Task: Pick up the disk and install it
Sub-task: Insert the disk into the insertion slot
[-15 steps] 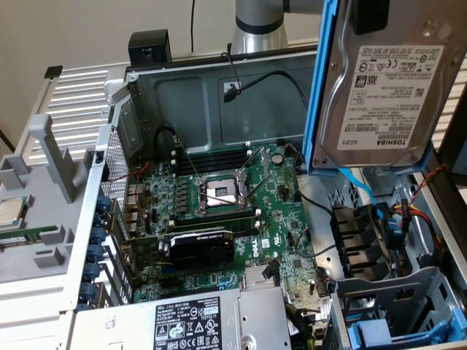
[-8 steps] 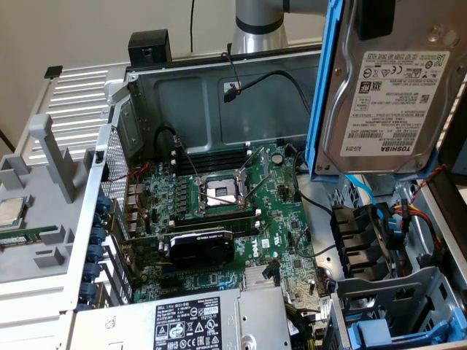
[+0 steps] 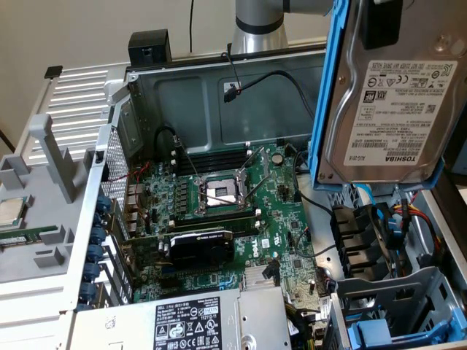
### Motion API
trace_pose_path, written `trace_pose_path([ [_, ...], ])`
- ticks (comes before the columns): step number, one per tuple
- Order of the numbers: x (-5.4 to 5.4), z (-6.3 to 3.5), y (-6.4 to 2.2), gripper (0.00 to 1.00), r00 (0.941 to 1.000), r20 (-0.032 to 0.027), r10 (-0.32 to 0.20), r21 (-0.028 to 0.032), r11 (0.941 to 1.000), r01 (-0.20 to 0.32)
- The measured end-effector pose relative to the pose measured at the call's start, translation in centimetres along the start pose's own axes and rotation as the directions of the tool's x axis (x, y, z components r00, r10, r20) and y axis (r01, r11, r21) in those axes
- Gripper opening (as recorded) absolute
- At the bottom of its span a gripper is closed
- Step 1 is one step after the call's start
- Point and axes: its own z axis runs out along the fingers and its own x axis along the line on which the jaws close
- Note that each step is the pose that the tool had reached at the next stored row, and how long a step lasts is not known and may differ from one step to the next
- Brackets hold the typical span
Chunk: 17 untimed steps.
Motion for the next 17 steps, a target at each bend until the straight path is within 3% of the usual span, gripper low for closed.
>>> trace_pose_path([
  [8, 1.5, 0.06, -0.16, 0.37, 0.9999, -0.0017, 0.013, 0.0001, 0.9999, -0.013],
  [17, 4.5, 0.24, -0.56, 0.37, 0.9999, 0.0024, 0.014, -0.0004, 0.9999, -0.014],
])
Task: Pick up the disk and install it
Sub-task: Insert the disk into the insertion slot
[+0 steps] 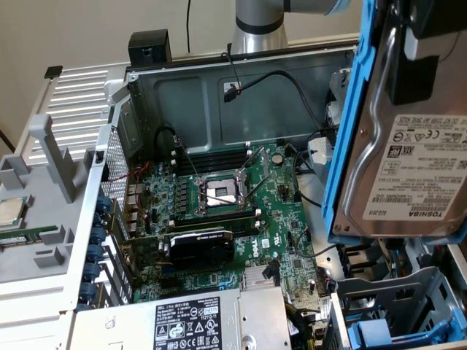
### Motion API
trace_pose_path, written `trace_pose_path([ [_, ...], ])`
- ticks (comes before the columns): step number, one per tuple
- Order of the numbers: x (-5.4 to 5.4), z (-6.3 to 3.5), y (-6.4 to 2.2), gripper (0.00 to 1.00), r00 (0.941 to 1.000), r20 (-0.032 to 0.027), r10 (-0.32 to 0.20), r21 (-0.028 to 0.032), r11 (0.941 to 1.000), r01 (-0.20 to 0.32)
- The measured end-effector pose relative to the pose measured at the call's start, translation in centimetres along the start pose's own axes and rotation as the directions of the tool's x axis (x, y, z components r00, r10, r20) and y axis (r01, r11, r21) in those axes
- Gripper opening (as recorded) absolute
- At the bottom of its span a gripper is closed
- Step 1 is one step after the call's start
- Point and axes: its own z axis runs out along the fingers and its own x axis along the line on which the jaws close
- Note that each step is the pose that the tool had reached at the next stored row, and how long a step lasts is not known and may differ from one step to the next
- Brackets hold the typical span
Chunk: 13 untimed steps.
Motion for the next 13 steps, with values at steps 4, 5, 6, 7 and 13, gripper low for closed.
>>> trace_pose_path([
  [4, 1.3, 0.09, -0.35, 0.37, 1.0000, 0.0025, 0.000, -0.0003, 1.0000, 0.000],
  [5, 1.5, 0.12, -0.40, 0.37, 1.0000, 0.0034, 0.000, -0.0003, 1.0000, 0.000],
  [6, 1.7, 0.16, -0.45, 0.37, 1.0000, 0.0040, 0.001, -0.0004, 1.0000, -0.001],
  [7, 1.9, 0.23, -0.49, 0.37, 1.0000, 0.0048, 0.001, -0.0004, 1.0000, -0.001],
  [13, 2.6, 0.93, -0.81, 0.37, 1.0000, 0.0088, 0.001, 0.0013, 1.0000, -0.001],
])
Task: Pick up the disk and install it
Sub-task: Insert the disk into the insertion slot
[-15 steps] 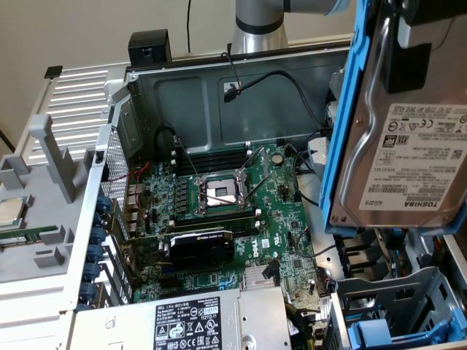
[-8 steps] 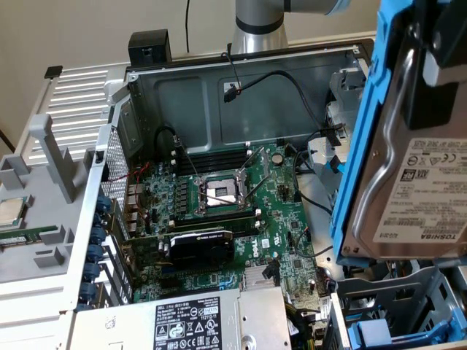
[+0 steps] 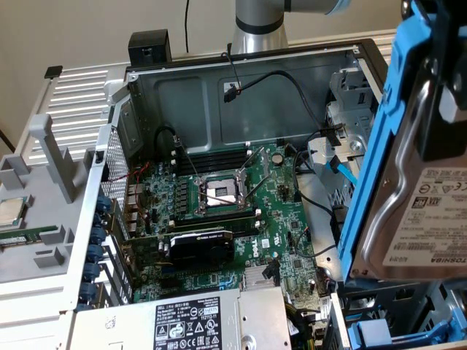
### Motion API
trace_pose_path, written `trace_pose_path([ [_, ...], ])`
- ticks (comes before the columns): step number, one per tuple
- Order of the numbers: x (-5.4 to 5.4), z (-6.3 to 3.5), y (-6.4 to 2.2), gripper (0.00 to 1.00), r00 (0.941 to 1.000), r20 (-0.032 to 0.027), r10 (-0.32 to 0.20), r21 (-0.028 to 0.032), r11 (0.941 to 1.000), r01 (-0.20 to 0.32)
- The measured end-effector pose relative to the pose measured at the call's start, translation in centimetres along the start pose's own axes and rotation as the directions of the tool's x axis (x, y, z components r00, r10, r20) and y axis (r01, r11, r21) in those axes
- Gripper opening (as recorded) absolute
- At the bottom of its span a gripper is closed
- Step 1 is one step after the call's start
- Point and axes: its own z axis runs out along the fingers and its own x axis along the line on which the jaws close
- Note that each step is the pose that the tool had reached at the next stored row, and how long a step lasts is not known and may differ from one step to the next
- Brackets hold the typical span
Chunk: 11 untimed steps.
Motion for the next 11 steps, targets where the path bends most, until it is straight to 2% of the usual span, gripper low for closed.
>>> trace_pose_path([
  [5, 0.0, 0.75, -0.16, 0.37, 1.0000, 0.0013, -0.002, 0.0028, 1.0000, 0.002],
  [11, 0.0, 1.16, -0.27, 0.37, 0.9995, 0.0064, -0.031, 0.0093, 0.9995, 0.031],
])
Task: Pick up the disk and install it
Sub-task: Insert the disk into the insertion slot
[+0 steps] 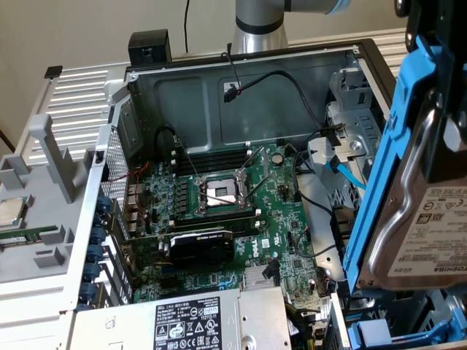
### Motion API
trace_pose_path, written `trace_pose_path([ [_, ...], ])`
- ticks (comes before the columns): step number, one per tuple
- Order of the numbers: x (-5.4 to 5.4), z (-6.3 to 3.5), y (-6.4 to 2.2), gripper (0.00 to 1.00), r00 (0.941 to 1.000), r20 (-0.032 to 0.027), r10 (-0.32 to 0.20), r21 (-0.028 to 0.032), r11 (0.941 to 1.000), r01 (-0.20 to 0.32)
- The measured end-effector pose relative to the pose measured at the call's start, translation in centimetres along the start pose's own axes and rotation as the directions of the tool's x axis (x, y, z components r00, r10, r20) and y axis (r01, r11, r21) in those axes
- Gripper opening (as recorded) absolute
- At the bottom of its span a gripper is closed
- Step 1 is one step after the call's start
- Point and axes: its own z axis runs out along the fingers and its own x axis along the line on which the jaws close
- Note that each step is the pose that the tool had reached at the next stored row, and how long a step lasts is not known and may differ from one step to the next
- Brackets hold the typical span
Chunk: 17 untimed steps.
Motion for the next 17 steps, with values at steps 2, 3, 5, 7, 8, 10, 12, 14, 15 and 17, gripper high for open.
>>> trace_pose_path([
  [2, -0.03, 0.10, -0.05, 0.37, 0.9999, 0.0025, -0.013, 0.0014, 0.9999, 0.013],
  [3, -0.04, 0.12, -0.10, 0.37, 0.9998, 0.0034, -0.020, 0.0017, 0.9998, 0.020],
  [5, -0.06, 0.16, -0.13, 0.37, 0.9993, 0.0059, -0.037, 0.0028, 0.9993, 0.037],
  [7, -0.07, 0.21, -0.18, 0.37, 0.9985, 0.0086, -0.053, 0.0048, 0.9986, 0.053],
  [8, -0.07, 0.23, -0.22, 0.37, 0.9981, 0.0100, -0.061, 0.0059, 0.9981, 0.061],
  [10, -0.08, 0.27, -0.36, 0.37, 0.9971, 0.0121, -0.075, 0.0074, 0.9972, 0.074],
  [12, -0.11, 0.34, -0.70, 0.37, 0.9965, 0.0133, -0.082, 0.0077, 0.9966, 0.082],
  [14, -0.12, 0.38, -0.86, 0.37, 0.9964, 0.0135, -0.084, 0.0076, 0.9964, 0.084],
  [15, -0.12, 0.38, -0.86, 0.37, 0.9964, 0.0135, -0.084, 0.0076, 0.9964, 0.084],
  [17, -0.12, 0.38, -0.86, 0.37, 0.9964, 0.0135, -0.084, 0.0077, 0.9964, 0.084],
])
